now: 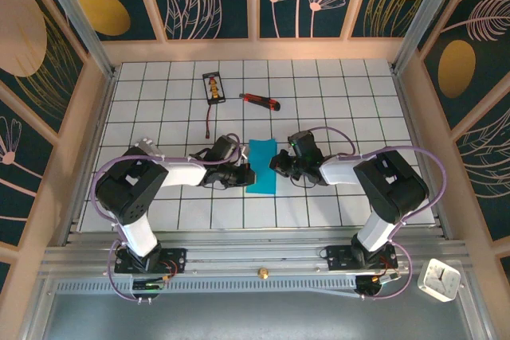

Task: Fold a paper plane with a square sheet of paper (pick it up from the middle)
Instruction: Fold the triangle a second time at the center of the table.

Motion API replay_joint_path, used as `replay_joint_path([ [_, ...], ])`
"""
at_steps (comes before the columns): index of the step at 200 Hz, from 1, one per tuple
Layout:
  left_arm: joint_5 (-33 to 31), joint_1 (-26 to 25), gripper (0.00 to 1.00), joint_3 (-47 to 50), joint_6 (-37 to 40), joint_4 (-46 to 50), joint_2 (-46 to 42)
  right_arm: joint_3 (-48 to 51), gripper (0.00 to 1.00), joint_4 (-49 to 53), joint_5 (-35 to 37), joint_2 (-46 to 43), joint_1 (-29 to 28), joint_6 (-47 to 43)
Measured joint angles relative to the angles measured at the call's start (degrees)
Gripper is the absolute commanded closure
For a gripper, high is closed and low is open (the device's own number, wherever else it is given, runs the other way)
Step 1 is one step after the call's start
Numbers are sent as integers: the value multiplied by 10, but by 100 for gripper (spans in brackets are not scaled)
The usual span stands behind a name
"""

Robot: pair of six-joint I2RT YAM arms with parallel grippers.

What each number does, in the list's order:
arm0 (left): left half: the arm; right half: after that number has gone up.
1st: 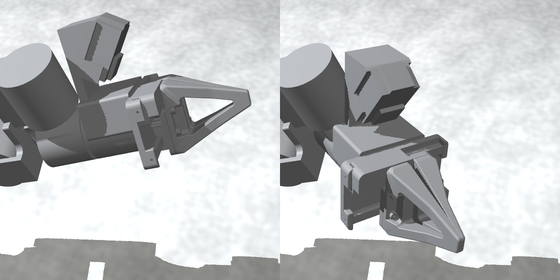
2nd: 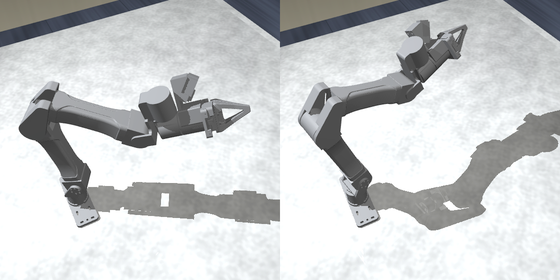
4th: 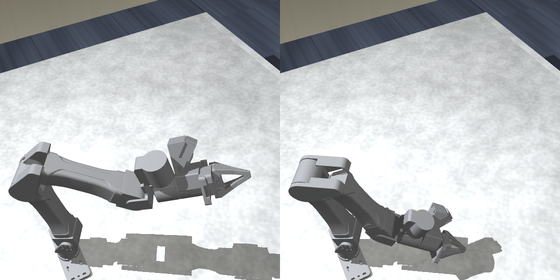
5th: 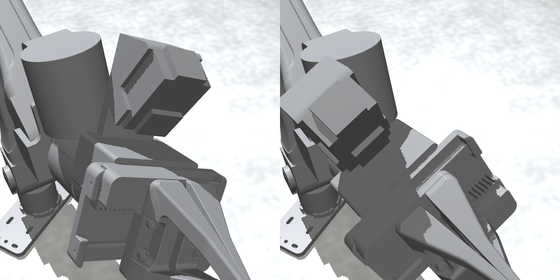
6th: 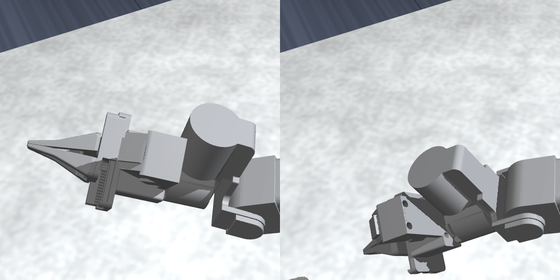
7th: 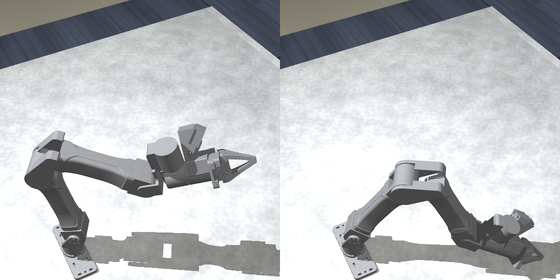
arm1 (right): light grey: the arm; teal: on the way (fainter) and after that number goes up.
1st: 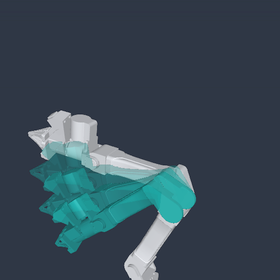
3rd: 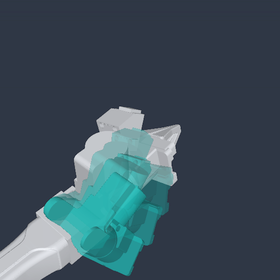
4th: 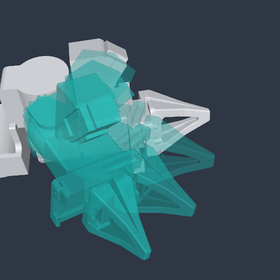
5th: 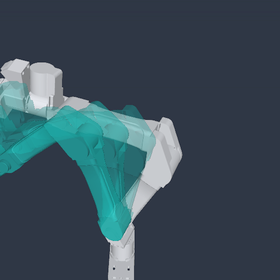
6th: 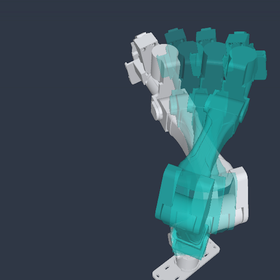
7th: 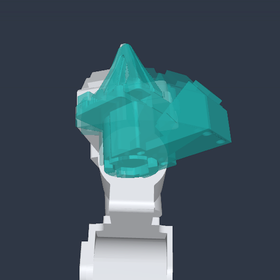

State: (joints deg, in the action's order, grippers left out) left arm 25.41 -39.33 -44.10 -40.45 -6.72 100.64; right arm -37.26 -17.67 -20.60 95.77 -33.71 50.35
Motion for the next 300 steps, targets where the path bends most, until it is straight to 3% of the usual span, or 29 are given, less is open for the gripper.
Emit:
replay_joint_path([
  [11, 1, -1, 64, 0, 10, 2, -10, 0, 100, 3, -6, 0, 1, 12],
  [30, -12, -11, 55, 12, 22, 3, -51, -3, 100, 22, -12, -1, 5, 36],
  [68, -78, -77, 35, 44, 75, -26, -156, -5, 100, 56, -35, -19, 8, 103],
  [122, -198, -166, 20, 65, 188, -43, -170, -43, 100, 98, -54, -27, 17, 148],
  [148, -241, -186, 19, 64, 231, -44, -151, -46, 100, 105, -61, -27, 17, 155],
  [207, -322, -193, 39, 29, 275, -35, -97, -46, 100, 106, -66, -27, 17, 163],
  [300, -322, -193, 83, 6, 278, -34, -94, -39, 100, 106, -69, -27, 17, 162],
])
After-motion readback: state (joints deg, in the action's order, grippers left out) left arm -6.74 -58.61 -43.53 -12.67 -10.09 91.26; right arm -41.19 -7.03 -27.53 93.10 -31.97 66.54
